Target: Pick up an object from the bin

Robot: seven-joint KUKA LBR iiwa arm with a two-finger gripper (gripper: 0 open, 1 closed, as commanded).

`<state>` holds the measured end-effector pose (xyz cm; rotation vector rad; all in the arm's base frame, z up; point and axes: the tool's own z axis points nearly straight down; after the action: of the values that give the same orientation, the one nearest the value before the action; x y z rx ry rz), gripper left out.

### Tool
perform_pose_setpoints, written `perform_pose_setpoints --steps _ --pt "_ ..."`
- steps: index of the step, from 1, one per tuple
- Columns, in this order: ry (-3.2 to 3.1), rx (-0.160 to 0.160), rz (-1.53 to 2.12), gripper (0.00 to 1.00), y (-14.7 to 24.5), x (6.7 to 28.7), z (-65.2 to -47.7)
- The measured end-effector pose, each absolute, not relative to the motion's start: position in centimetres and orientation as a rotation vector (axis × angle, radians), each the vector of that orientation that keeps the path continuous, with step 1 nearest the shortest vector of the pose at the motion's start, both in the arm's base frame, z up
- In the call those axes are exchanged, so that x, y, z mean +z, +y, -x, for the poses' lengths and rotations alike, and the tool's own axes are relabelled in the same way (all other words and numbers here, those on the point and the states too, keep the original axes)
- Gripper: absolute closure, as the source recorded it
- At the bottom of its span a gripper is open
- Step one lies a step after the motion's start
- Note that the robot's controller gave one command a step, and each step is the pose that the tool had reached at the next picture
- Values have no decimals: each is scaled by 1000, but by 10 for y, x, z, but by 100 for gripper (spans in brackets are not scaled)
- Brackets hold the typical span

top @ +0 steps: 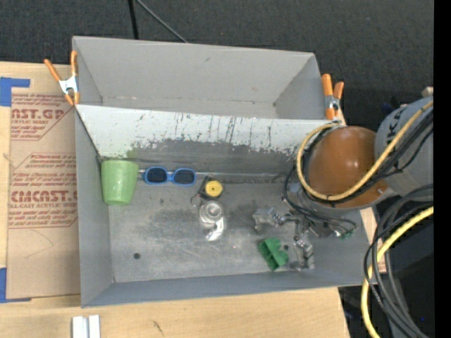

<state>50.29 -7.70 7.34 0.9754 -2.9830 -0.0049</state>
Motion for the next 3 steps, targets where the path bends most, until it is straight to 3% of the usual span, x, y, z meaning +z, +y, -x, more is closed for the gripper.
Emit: perform_pose_setpoints --steps 1,2,3 --pt "-2766 0 -1494 0 -105 69 -528" --pt "-2728 -9 -1557 0 -48 69 -502" --pt "-2733 -4 -1550 100 -52 69 -503"
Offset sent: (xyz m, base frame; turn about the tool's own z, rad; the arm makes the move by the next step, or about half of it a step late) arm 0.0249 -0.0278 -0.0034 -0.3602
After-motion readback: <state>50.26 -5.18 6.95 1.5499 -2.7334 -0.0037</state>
